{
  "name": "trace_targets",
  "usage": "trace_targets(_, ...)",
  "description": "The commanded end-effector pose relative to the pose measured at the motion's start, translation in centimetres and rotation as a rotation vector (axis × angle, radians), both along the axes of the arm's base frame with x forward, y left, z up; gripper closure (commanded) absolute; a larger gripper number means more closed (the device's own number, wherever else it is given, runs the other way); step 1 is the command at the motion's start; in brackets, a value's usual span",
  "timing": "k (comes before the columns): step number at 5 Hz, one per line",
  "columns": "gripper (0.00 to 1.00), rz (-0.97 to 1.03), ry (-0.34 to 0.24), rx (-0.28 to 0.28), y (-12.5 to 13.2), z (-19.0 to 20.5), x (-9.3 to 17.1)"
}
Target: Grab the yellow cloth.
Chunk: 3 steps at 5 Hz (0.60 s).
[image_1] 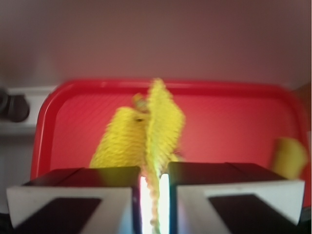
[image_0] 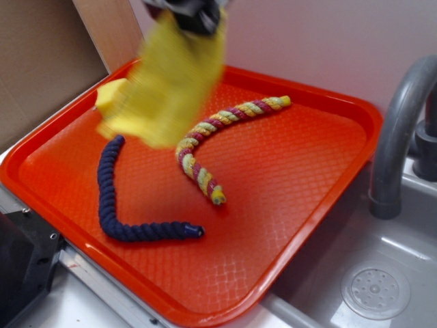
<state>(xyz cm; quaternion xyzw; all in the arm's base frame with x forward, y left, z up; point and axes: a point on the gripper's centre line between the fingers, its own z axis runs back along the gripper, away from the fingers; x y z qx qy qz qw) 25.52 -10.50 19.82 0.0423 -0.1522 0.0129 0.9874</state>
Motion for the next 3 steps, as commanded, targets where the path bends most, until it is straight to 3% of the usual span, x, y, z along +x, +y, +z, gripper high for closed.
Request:
trace_targets(1,1.00,0.225,0.014,-0.036,2.8,8.5,-1.8)
trace_targets(2,1.00,0.233,0.054,-0.098,4.3,7.0,-2.1)
trace_targets(3,1.00,0.203,0.054,-0.112,3.9,6.9,-1.9)
